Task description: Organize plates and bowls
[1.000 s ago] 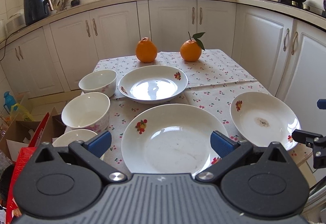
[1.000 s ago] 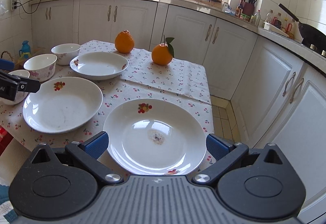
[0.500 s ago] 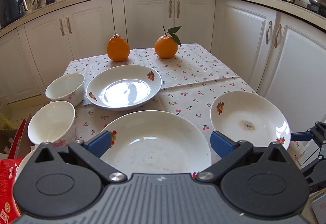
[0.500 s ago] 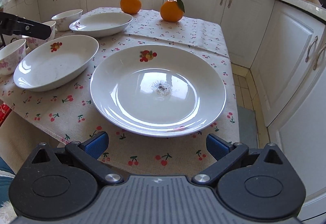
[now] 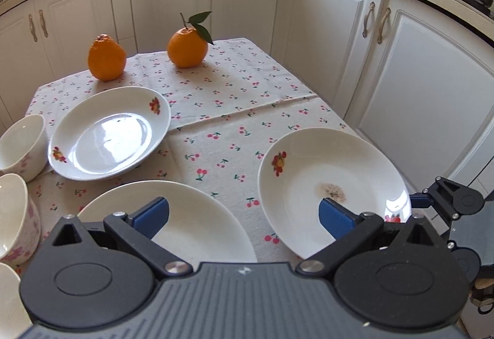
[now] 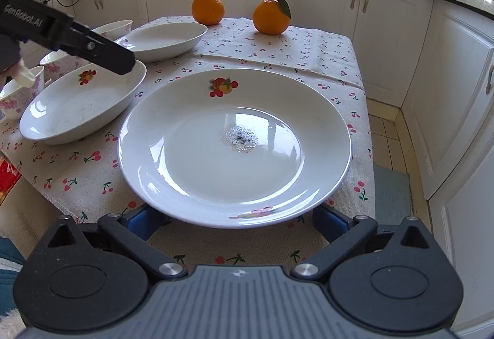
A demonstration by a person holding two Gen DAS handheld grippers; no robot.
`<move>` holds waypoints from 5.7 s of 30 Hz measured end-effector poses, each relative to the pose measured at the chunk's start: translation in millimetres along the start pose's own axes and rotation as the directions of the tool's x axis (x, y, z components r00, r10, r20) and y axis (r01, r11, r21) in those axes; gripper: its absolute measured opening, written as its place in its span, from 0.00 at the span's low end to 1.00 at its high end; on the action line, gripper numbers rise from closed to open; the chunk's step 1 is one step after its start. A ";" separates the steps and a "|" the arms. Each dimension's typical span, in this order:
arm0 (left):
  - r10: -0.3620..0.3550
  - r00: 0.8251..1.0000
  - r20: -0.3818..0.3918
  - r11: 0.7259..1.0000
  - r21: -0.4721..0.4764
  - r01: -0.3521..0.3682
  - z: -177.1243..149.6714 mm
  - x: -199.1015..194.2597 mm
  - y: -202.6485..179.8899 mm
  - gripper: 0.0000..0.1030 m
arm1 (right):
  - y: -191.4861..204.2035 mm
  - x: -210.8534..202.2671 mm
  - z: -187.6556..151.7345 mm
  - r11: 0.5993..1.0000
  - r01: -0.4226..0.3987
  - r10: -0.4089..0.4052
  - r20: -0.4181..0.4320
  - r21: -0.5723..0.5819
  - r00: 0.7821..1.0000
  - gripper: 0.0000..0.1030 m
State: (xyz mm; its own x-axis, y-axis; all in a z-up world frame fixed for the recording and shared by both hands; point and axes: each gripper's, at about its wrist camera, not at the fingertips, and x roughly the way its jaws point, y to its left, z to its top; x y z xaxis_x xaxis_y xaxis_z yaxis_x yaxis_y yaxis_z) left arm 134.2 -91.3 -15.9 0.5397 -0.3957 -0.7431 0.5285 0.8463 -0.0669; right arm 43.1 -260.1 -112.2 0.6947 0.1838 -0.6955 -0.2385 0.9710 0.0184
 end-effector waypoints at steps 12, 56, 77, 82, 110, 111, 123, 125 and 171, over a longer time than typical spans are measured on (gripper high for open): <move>-0.112 0.984 -0.139 0.988 0.092 0.125 34.4 53.1 -24.2 0.99 | -18.5 -2.5 -9.4 0.994 -0.076 0.081 0.069 -0.074 0.994 1.00; -0.233 0.928 -0.291 0.963 0.061 0.261 81.6 118.7 -12.9 0.71 | -34.8 11.3 23.2 0.962 -0.190 0.199 0.025 -0.198 0.980 1.00; -0.235 0.946 -0.222 0.966 0.052 0.252 121.4 164.1 6.5 0.72 | -62.9 50.7 58.7 0.967 -0.147 0.152 0.010 -0.209 0.988 1.00; -0.228 0.948 -0.221 0.968 0.054 0.246 123.6 172.7 6.5 0.72 | -67.1 56.5 59.7 0.970 -0.143 0.147 0.005 -0.195 0.989 1.00; -0.155 0.977 -0.146 0.981 0.095 0.170 123.4 151.6 2.4 0.77 | -68.4 43.2 59.3 0.985 -0.111 0.116 0.033 -0.134 0.993 1.00; -0.152 0.979 -0.136 0.981 0.098 0.166 122.7 145.8 2.0 0.78 | -67.5 38.9 58.4 0.986 -0.112 0.117 0.037 -0.125 0.992 1.00; -0.065 0.997 0.050 0.984 0.168 0.056 92.0 41.4 -17.1 0.92 | -29.8 -18.3 55.1 0.990 -0.128 0.137 0.151 -0.064 0.979 1.00; -0.062 0.995 0.074 0.987 0.154 0.050 82.7 25.1 -17.3 0.93 | -23.9 -20.7 54.2 0.990 -0.131 0.137 0.147 -0.056 0.980 1.00; 0.130 0.991 -0.031 0.991 0.040 -0.129 -132.4 -50.6 57.9 0.94 | 72.8 -5.6 57.2 0.979 -0.161 0.161 -0.014 -0.125 0.987 1.00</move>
State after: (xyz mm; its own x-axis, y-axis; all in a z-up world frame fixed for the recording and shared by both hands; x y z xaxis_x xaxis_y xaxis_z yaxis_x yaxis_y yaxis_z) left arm 50.7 24.9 -70.3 0.5830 -0.2712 -0.7659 0.4803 0.8754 0.0556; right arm 60.7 -181.7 -65.9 0.6377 0.3356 -0.6933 -0.4303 0.9018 0.0406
